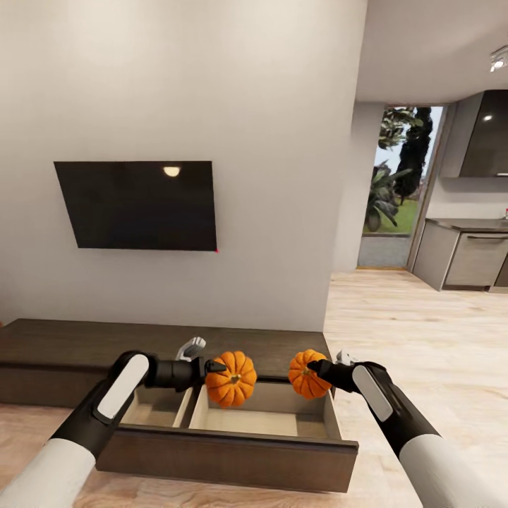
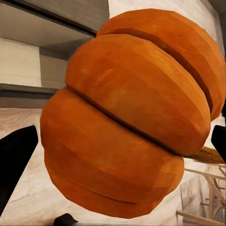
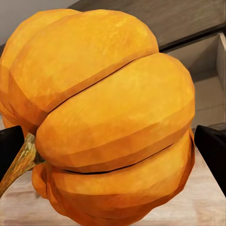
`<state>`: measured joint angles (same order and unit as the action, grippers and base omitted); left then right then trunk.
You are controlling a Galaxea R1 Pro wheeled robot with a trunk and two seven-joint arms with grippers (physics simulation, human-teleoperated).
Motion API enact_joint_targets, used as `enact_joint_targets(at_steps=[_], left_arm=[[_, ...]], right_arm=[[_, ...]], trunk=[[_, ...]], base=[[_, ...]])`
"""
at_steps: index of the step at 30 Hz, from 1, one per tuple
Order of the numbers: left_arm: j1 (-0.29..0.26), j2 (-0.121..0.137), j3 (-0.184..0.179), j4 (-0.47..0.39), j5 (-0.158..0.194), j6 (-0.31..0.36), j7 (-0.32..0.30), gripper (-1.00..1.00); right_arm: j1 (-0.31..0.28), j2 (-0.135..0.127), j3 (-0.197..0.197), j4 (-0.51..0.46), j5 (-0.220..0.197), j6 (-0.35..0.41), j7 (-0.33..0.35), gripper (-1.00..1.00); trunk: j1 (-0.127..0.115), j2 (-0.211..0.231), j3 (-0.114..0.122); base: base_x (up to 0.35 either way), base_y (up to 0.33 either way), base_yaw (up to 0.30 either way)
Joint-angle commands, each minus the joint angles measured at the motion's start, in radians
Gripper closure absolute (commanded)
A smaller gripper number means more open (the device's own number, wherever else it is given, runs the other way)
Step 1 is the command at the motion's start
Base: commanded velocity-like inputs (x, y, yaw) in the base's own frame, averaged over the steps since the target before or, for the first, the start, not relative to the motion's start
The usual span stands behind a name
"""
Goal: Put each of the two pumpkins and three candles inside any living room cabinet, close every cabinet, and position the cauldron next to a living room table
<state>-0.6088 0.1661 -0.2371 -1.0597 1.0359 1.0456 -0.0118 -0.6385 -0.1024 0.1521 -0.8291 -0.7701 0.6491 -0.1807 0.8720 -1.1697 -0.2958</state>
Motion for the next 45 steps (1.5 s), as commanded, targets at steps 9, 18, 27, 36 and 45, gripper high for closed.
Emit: enact_joint_targets(at_steps=[9,18,27,36,45], left_arm=[[-0.068,-0.035,-0.005,0.175,0.002,0.002,-0.002,1.00],[-0.071,-0.039,-0.005,0.196,0.001,0.002,-0.010,1.00],[-0.091,-0.055,-0.025,0.230,-0.003,0.002,-0.003,1.00],[-0.092,-0.058,-0.051,0.234,-0.005,0.002,0.061,1.00],[-0.094,-0.112,-0.069,0.238,-0.004,0.002,0.280,1.00]], right_arm=[[-0.058,0.038,0.112,0.098,-0.011,0.001,-0.088,1.00],[-0.115,0.054,0.130,0.217,-0.012,0.000,-0.080,1.00],[-0.118,0.068,0.135,0.221,0.001,0.002,-0.080,1.00],[-0.118,0.090,0.135,0.220,0.036,0.006,-0.082,1.00],[-0.119,0.105,0.135,0.220,0.047,0.050,-0.085,1.00]], trunk=[[0.000,-0.001,-0.001],[0.000,-0.001,-0.001],[0.000,-0.001,-0.001],[0.000,-0.001,-0.001],[0.000,-0.001,-0.001]], base=[[0.000,0.000,0.000],[0.000,0.000,0.000],[0.029,0.000,0.000],[0.095,-0.022,0.000],[0.038,-0.029,0.000]])
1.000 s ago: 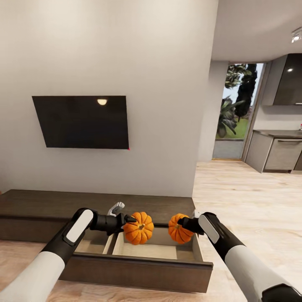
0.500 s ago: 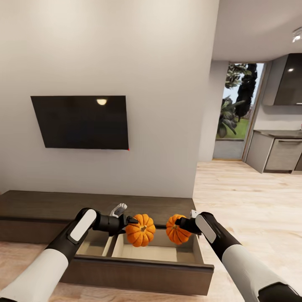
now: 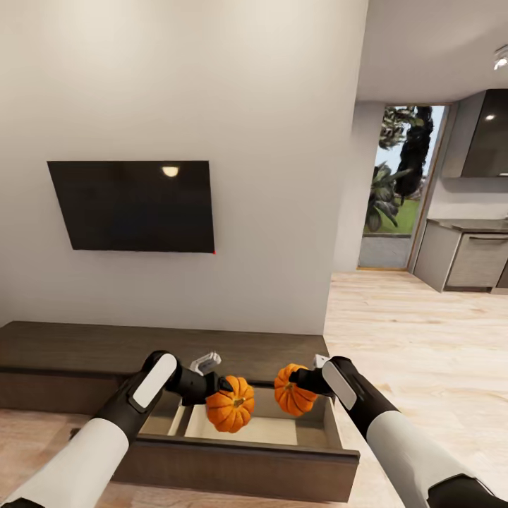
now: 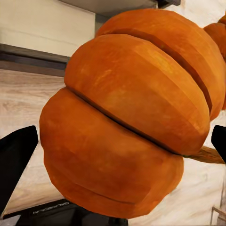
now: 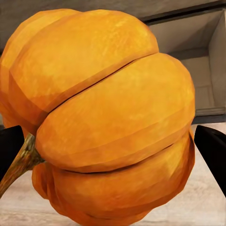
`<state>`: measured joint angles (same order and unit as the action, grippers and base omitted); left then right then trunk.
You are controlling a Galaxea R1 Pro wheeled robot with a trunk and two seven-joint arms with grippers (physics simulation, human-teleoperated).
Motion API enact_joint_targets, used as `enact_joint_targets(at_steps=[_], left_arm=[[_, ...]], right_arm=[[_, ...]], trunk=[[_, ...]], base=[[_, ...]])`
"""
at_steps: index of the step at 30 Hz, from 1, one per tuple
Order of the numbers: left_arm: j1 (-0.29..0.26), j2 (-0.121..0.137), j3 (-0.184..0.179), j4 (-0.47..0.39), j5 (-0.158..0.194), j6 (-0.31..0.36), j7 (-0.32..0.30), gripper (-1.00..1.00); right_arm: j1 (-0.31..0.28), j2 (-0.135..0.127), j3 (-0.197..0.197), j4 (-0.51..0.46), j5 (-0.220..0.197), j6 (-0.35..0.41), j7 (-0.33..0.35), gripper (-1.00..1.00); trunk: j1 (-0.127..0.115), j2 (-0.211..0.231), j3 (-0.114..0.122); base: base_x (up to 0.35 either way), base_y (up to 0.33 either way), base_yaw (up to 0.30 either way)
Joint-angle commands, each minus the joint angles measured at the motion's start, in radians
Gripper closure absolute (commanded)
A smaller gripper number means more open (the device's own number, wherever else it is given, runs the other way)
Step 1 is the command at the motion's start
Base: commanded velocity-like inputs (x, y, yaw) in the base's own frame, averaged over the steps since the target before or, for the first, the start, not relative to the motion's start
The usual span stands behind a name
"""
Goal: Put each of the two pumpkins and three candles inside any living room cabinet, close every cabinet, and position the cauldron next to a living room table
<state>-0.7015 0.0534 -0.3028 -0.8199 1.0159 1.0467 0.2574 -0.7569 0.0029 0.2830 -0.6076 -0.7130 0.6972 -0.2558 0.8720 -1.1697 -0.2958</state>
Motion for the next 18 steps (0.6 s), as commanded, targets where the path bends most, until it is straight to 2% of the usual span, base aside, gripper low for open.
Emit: enact_joint_targets(at_steps=[1,6,8,10,12,16,18], left_arm=[[-0.001,0.000,-0.004,-0.001,0.016,0.000,0.018,1.00],[-0.001,-0.009,-0.008,-0.002,0.015,0.000,0.048,1.00],[-0.001,-0.011,-0.024,-0.002,0.015,0.000,0.067,1.00],[-0.001,-0.013,-0.052,-0.003,0.016,0.000,0.100,1.00],[-0.001,-0.015,-0.064,-0.003,0.015,-0.010,0.117,1.00],[-0.001,-0.020,-0.076,-0.003,0.015,-0.029,0.130,1.00],[-0.001,-0.021,-0.079,-0.003,0.000,-0.042,0.133,1.00]], right_arm=[[-0.001,0.000,0.004,-0.001,-0.010,0.002,-0.010,1.00],[-0.001,0.001,0.007,-0.001,-0.009,0.004,-0.011,1.00],[-0.001,0.004,0.038,-0.001,-0.007,0.005,-0.015,1.00],[-0.005,0.012,0.106,0.000,0.006,0.008,-0.020,1.00],[-0.009,0.019,0.134,0.003,0.012,0.012,-0.025,1.00],[-0.015,0.029,0.159,0.020,0.017,0.017,-0.048,1.00],[-0.015,0.036,0.163,0.024,0.018,0.017,-0.065,1.00]], trunk=[[0.000,-0.001,-0.001],[0.000,-0.001,-0.001],[0.000,-0.001,-0.001],[0.000,-0.001,-0.001],[0.000,-0.001,-0.001],[0.000,-0.001,-0.001],[0.000,-0.001,-0.001]], base=[[0.004,-0.003,0.000],[0.015,-0.026,0.000],[0.053,-0.078,0.000],[0.040,-0.088,0.000],[0.023,-0.091,0.000],[0.013,-0.094,0.000],[0.004,-0.094,0.000]])
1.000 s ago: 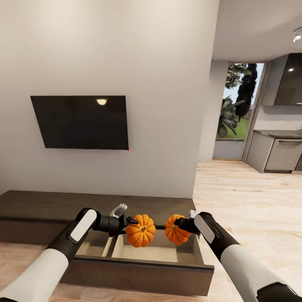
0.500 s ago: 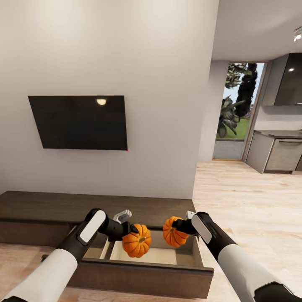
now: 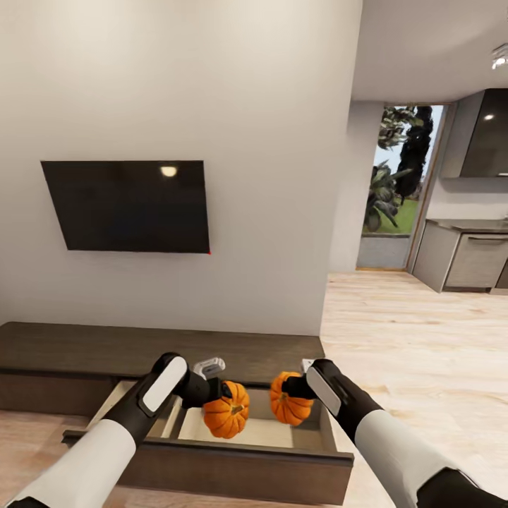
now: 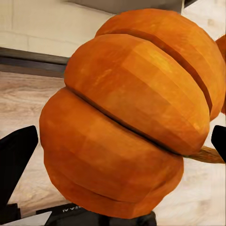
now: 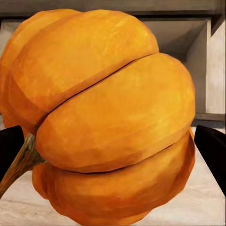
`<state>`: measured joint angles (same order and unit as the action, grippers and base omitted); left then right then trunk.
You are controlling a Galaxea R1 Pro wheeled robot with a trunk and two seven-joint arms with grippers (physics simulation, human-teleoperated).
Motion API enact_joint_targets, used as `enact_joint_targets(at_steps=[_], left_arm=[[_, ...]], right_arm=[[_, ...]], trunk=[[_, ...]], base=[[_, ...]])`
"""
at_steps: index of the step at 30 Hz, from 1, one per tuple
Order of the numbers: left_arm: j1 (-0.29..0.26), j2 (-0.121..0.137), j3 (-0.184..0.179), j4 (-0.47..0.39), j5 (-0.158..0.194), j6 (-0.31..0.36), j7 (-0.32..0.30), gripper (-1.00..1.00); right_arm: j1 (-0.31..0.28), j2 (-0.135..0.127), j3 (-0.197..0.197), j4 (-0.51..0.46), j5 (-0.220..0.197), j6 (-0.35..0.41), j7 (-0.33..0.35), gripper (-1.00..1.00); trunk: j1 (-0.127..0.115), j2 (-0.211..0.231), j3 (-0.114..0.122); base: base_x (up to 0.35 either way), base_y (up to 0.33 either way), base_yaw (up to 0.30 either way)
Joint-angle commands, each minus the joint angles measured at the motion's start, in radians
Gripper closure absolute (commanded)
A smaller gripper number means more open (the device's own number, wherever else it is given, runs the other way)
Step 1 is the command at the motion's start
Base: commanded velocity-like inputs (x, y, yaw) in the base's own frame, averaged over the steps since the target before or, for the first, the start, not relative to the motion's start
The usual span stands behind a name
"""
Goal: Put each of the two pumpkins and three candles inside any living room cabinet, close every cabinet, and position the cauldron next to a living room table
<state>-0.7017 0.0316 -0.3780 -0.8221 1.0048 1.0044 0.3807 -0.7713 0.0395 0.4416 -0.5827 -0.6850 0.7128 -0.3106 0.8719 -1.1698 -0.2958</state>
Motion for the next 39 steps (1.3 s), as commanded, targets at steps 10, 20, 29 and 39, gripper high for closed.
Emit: enact_joint_targets(at_steps=[10,20,29,39], left_arm=[[-0.001,-0.037,-0.009,0.001,-0.120,-0.054,0.019,1.00],[-0.001,-0.041,-0.011,0.001,-0.149,-0.056,0.020,1.00],[-0.001,-0.041,-0.010,0.001,-0.172,-0.056,0.020,1.00],[-0.001,-0.041,-0.010,0.001,-0.174,-0.056,0.018,1.00]], right_arm=[[-0.002,0.035,0.013,0.007,0.001,0.025,-0.143,1.00],[-0.002,0.061,0.014,0.014,0.055,0.027,-0.161,1.00],[-0.002,0.061,0.016,0.005,0.055,0.024,-0.143,1.00],[-0.002,0.061,0.018,0.003,0.055,0.024,-0.133,1.00]], trunk=[[0.000,-0.001,-0.001],[0.000,-0.001,-0.001],[0.000,-0.001,-0.001],[0.000,-0.001,0.005]], base=[[0.013,-0.095,0.000],[0.112,-0.055,0.000],[0.007,0.063,-0.002],[0.000,0.049,-0.149]])
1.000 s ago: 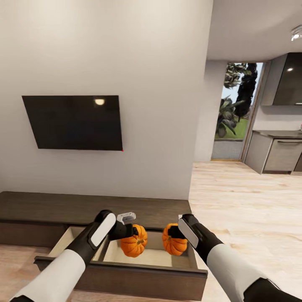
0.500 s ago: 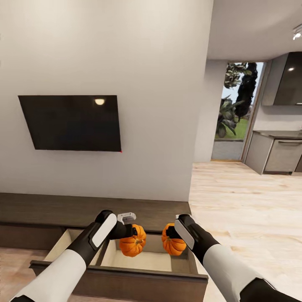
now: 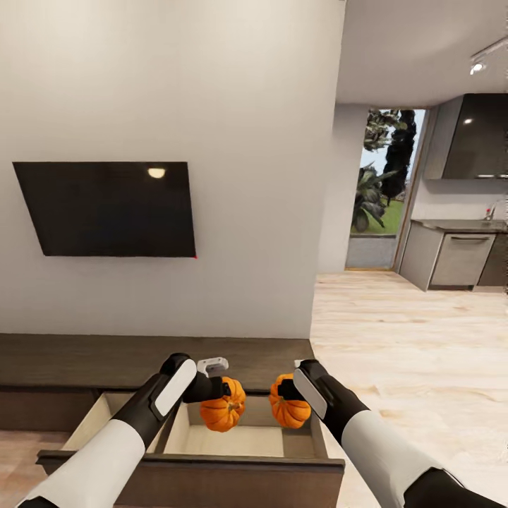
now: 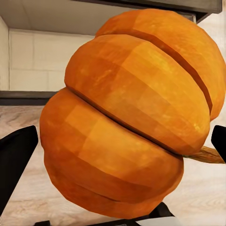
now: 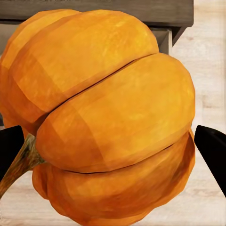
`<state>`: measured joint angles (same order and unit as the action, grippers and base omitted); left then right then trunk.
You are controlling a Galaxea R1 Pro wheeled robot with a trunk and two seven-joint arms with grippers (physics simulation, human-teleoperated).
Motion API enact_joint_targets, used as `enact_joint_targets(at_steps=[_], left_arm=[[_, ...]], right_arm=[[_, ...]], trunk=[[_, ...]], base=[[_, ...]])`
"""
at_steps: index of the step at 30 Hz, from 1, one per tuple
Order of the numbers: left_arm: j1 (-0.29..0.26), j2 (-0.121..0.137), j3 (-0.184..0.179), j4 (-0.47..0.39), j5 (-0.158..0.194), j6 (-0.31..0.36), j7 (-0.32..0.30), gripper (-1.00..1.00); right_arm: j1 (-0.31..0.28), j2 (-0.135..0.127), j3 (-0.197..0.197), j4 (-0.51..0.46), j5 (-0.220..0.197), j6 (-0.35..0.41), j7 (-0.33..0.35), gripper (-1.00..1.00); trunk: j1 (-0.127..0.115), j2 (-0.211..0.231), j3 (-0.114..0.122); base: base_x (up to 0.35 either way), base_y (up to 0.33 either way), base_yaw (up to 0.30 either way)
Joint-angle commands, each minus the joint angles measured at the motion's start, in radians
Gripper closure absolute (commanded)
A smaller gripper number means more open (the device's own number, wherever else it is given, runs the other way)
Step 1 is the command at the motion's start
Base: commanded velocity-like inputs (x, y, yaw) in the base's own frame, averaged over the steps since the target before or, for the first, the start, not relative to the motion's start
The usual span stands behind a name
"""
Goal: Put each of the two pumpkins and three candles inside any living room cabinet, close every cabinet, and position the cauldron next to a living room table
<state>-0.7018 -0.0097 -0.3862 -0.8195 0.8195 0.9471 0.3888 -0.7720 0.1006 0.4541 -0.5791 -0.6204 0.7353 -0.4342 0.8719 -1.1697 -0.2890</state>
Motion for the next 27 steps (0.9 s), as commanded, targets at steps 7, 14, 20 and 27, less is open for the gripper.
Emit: enact_joint_targets(at_steps=[7,14,20,27], left_arm=[[-0.001,0.000,-0.002,-0.001,0.009,0.002,0.010,1.00],[-0.001,0.000,-0.002,-0.002,0.008,0.002,0.010,1.00],[-0.001,0.000,-0.002,-0.003,0.009,0.002,0.010,1.00],[-0.001,0.000,-0.002,-0.003,0.008,0.002,0.010,1.00]], right_arm=[[-0.001,0.001,0.006,-0.005,-0.010,0.002,-0.011,1.00],[-0.001,0.000,0.006,-0.006,-0.010,0.001,-0.011,1.00],[-0.001,0.000,0.006,-0.006,-0.010,0.001,-0.010,1.00],[-0.001,0.001,0.007,-0.006,-0.010,0.001,-0.009,1.00]], trunk=[[0.000,-0.001,-0.001],[0.000,-0.001,0.000],[0.000,-0.001,0.005],[0.000,-0.001,0.010]], base=[[0.000,0.018,-0.023],[0.043,0.115,-0.020],[0.014,0.091,-0.195],[0.064,0.157,-0.175]])
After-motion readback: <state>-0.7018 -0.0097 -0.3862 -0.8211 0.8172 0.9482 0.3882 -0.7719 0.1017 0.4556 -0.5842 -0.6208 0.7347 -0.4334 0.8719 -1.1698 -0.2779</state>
